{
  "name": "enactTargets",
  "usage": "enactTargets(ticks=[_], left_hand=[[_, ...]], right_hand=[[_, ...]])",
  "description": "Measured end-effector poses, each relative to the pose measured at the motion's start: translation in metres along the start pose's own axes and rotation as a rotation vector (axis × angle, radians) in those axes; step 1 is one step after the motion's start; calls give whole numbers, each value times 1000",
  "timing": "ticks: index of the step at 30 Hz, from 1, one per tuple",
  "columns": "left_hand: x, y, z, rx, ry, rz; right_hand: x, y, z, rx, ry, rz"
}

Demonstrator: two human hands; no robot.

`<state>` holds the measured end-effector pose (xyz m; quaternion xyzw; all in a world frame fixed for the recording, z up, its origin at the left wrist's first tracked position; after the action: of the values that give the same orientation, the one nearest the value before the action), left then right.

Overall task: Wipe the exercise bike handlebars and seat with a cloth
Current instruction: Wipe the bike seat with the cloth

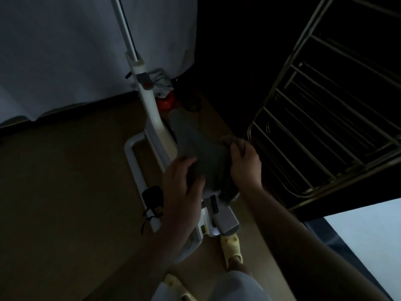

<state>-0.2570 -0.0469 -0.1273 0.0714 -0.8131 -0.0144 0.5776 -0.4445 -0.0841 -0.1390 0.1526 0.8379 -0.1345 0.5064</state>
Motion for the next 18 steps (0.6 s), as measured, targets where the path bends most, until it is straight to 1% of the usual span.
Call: enactTargets(ticks=[1,2,4,6,7,9,10,11,14,15,16,18], left_hand=[[0,-2,0,25,-20,-5],[2,-5,-1,58,-53,-10],[7,-11,0,100,-121,-24],[12,-18,5,111,-177,-43],[14,-21,7,117,-199,-51],[16,-27,10,153,-235,-67],[15,-28,10,188,-237,-82],[14,-29,9,228,-228,-98],[14,-24,12,327,-210,-85],[15,-24,13,357,-227,-84],[16,-24,13,379,-245,-96],[17,-24,12,400,-285,-135]], right_hand=[[6,-9,2,-44,-24,79],[5,-9,3,-65,-7,83],[-8,9,3,-31,134,-90],[-18,19,4,-57,202,-223],[-17,8,5,-109,199,-214],[-5,-24,11,-260,191,-36],[-2,-31,15,-330,231,13],[-5,-30,18,-376,293,-1],[-31,-2,25,-412,460,-278],[-39,-2,29,-420,490,-377],[-43,-12,37,-444,513,-434],[-43,-41,58,-530,517,-382]])
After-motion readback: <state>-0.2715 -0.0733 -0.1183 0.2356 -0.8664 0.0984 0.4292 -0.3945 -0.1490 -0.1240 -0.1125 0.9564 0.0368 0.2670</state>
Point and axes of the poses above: each hand's wrist, its own y-axis away from the middle knuckle, its own z-axis out of the palm, x = y × z, the point moved 8 cm from there along -y, towards the middle knuckle, and after that the axes turned 11 degrees about -z, right-handed, at the moved point
